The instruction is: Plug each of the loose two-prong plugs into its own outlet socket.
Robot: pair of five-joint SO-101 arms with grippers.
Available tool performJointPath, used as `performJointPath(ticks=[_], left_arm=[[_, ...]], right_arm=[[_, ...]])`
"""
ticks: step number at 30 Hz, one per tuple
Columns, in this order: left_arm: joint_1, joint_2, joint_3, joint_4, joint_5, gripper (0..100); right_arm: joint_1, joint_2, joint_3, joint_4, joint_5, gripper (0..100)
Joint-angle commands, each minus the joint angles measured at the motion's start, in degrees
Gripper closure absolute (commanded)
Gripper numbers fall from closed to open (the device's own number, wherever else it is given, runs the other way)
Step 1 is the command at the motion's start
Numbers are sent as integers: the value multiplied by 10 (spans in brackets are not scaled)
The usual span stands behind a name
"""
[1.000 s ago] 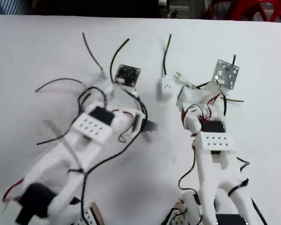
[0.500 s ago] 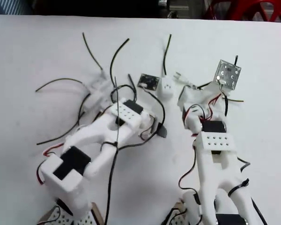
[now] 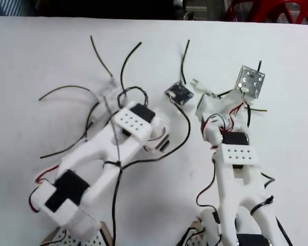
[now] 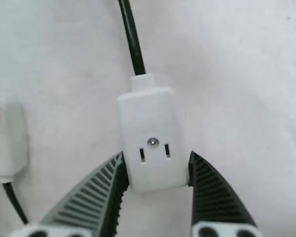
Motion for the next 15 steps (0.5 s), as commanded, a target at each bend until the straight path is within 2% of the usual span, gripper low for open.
performJointPath(ticks=[1,7,11,15], left_arm=[[7,-109,-20,41,-78,924],[7,-159,-2,69,-140,924],[7,-175,57,47,-155,883],[7,-204,132,-9,-178,827]], right_arm=[[22,-4,-11,-26,-4,981],[29,-4,-11,-28,-4,981],[29,-4,-11,-28,-4,981],[29,-4,-11,-28,-4,981]])
